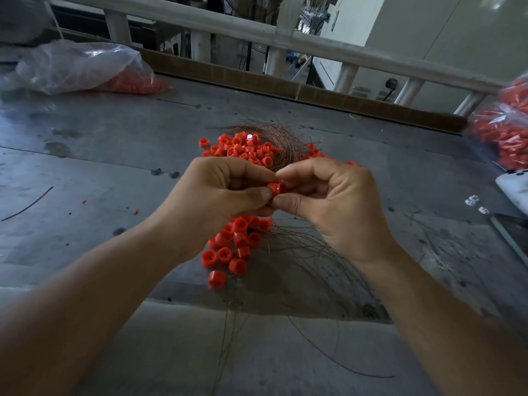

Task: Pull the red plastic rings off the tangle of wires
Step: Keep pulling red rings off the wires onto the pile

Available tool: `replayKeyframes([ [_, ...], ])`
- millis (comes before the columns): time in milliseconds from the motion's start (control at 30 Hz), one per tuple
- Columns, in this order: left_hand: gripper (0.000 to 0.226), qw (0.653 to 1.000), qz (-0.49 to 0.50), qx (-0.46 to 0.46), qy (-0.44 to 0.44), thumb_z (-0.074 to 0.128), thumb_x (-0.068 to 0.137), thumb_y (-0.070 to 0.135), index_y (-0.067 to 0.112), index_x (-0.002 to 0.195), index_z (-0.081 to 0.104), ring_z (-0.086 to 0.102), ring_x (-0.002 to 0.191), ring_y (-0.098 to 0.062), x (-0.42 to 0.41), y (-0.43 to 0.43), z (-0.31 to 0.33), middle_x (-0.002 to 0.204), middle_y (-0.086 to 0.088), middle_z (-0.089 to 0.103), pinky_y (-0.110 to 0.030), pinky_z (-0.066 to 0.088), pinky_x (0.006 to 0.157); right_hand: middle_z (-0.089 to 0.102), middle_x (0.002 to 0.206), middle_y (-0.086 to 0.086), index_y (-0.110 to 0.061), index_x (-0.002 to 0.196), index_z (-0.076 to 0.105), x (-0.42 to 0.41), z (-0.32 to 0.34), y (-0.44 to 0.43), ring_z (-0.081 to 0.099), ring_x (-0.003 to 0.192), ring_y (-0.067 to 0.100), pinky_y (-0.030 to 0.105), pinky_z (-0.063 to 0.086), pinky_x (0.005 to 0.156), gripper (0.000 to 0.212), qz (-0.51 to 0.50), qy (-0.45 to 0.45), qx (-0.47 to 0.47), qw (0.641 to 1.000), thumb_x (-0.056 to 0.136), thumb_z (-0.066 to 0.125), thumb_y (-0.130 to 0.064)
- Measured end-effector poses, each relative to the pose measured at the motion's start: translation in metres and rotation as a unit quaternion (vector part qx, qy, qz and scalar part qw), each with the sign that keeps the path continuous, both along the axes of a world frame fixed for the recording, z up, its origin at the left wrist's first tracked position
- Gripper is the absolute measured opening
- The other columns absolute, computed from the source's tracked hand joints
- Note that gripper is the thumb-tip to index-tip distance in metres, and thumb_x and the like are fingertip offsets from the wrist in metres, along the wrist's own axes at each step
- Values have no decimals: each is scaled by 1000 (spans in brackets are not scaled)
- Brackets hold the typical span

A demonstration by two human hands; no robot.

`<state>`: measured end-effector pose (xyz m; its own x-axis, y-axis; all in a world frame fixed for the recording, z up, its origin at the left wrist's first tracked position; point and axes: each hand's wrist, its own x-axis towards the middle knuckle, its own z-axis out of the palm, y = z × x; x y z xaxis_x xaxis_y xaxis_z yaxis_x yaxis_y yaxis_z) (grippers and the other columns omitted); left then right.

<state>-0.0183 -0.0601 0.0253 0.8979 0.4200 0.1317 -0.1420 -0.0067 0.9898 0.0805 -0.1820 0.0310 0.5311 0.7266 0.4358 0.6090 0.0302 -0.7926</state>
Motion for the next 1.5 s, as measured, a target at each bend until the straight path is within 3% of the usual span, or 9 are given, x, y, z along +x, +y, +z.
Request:
replayKeyframes([
  [300, 23, 1000, 4, 25, -1, 61, 58, 12, 14, 80, 66, 70, 66, -14, 0, 1, -2, 71, -4, 72, -14, 53, 59, 68, 79, -8, -13, 87, 70, 1, -1, -1, 67, 73, 4, 15, 53, 69, 23, -8, -7, -7, 1000, 67, 75, -5],
  [467, 20, 1000, -12, 17, -7, 62, 60, 11, 13, 79, 68, 70, 67, -15, -1, 2, -3, 71, -5, 72, -16, 53, 59, 67, 79, -9, -16, 88, 69, -2, 0, -3, 68, 74, 4, 18, 54, 69, 25, -10, -28, 1, 1000, 65, 76, -7],
  [767, 16, 1000, -19, 21, 1, 63, 61, 11, 13, 74, 70, 70, 64, -15, -3, 0, -4, 69, -8, 72, -17, 53, 58, 66, 77, -7, -7, 87, 71, -2, -5, -4, 67, 74, 6, 18, 54, 68, 22, -21, -82, 4, 996, 65, 76, -8],
  [900, 16, 998, -35, -51, 8, 63, 59, 11, 11, 70, 74, 70, 64, -17, -3, 3, -3, 70, -11, 71, -17, 53, 56, 64, 77, -12, -12, 93, 67, 1, -3, -4, 65, 72, 0, 15, 52, 66, 27, 1, -83, 24, 996, 67, 74, -14],
  [1200, 17, 997, -56, -51, 12, 62, 58, 12, 15, 68, 75, 69, 61, -13, -3, 1, -1, 65, -6, 71, -17, 53, 54, 61, 74, -14, -15, 88, 65, 1, -2, -3, 64, 70, 2, 13, 50, 63, 25, 23, -88, 50, 995, 65, 70, -24],
  [1500, 17, 991, -111, -70, 18, 61, 59, 10, 12, 70, 75, 68, 58, -13, -5, 6, 2, 65, -9, 70, -16, 53, 51, 65, 74, -6, -22, 76, 64, 3, 2, -4, 65, 69, 10, 21, 54, 64, 19, 64, -15, 28, 997, 60, 72, -26],
])
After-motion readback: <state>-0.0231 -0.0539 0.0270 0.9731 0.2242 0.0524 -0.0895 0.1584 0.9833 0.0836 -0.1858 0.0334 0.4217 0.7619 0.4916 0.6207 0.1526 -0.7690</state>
